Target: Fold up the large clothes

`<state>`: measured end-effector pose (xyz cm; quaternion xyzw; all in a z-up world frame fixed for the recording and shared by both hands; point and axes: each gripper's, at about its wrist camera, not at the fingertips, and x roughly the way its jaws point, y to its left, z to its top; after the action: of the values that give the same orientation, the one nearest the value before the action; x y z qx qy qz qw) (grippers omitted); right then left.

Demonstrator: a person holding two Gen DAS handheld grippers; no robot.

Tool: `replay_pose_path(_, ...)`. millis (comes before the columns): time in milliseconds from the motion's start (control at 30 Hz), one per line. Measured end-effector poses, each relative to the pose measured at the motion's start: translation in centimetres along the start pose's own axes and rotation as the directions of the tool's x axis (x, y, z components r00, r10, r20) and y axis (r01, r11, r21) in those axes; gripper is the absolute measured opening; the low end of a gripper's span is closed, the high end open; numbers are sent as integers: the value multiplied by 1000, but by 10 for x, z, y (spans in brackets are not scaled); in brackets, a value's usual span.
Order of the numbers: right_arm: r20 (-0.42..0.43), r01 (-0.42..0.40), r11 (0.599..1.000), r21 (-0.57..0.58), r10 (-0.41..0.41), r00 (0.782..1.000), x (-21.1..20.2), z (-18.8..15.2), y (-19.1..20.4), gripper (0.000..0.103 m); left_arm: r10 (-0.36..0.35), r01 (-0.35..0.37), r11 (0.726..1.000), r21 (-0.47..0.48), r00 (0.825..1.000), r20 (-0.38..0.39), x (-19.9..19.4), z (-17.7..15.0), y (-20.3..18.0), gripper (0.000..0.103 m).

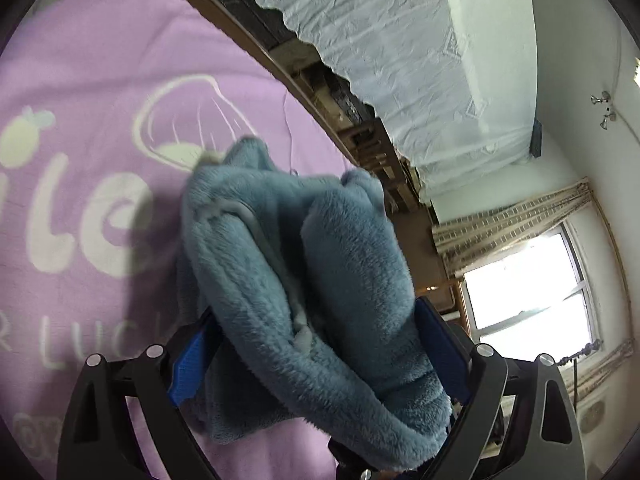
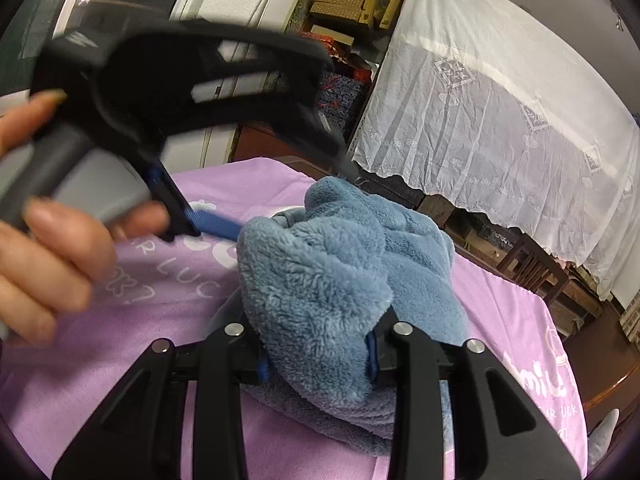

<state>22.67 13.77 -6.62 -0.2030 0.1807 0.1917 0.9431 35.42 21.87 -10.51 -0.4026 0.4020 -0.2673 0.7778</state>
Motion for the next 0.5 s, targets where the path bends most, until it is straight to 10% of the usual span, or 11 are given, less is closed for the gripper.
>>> replay_pose_path(167, 15, 22, 999, -44, -21, 1000, 0, -3, 7, 33, 29, -37, 994, 106, 997, 71, -9, 4, -21, 40)
replay_pose_path(500, 86, -13, 994, -112, 23, 996, -1, 38, 34, 33, 177, -201, 971, 128, 968, 180, -50, 19, -3, 36)
